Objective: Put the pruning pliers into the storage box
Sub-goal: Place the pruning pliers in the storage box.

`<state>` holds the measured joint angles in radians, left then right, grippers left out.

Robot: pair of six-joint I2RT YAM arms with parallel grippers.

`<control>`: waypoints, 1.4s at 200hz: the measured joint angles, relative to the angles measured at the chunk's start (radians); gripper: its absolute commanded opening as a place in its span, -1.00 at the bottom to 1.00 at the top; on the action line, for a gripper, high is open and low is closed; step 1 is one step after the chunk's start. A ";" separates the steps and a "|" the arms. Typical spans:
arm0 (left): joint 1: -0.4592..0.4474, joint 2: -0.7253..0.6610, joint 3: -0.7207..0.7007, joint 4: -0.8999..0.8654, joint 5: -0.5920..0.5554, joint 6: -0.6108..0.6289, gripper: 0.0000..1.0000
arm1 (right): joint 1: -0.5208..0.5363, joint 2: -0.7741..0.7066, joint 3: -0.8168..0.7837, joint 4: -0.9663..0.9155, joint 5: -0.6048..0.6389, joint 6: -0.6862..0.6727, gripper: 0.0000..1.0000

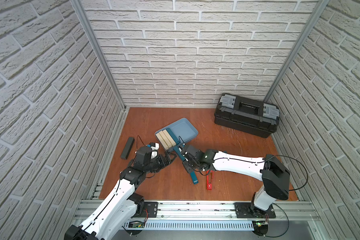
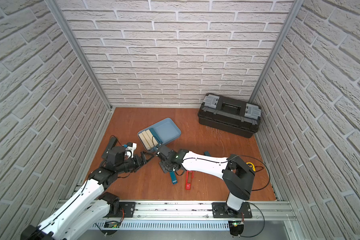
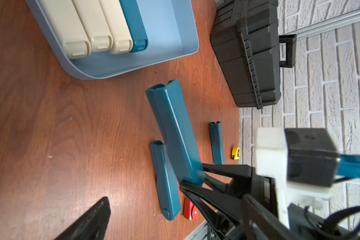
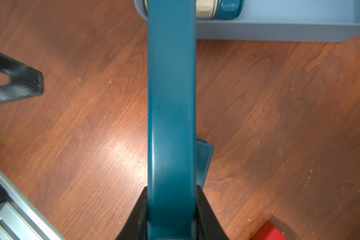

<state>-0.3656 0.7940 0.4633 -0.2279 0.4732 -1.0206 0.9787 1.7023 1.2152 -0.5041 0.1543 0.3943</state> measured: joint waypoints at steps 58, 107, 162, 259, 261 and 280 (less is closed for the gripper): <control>0.078 0.222 0.079 0.087 0.071 0.048 0.96 | -0.108 0.024 0.106 -0.040 -0.061 -0.059 -0.95; 0.154 0.353 0.172 0.124 0.128 0.096 0.96 | -0.172 0.126 0.236 -0.071 -0.112 -0.107 -0.95; 0.230 0.468 0.234 0.154 0.180 0.135 0.97 | -0.222 0.225 0.340 -0.095 -0.156 -0.144 -0.95; 0.322 0.610 0.322 0.182 0.205 0.176 0.97 | -0.303 0.438 0.599 -0.152 -0.211 -0.201 -0.95; 0.323 0.612 0.322 0.182 0.205 0.177 0.96 | -0.304 0.442 0.604 -0.153 -0.211 -0.203 -0.95; 0.342 0.618 0.322 0.182 0.206 0.185 0.96 | -0.314 0.471 0.638 -0.164 -0.217 -0.209 -0.95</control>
<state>-0.0238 1.4124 0.7849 -0.0463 0.6788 -0.8360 0.6643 2.1735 1.8530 -0.6682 -0.0628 0.1852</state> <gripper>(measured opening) 0.983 0.287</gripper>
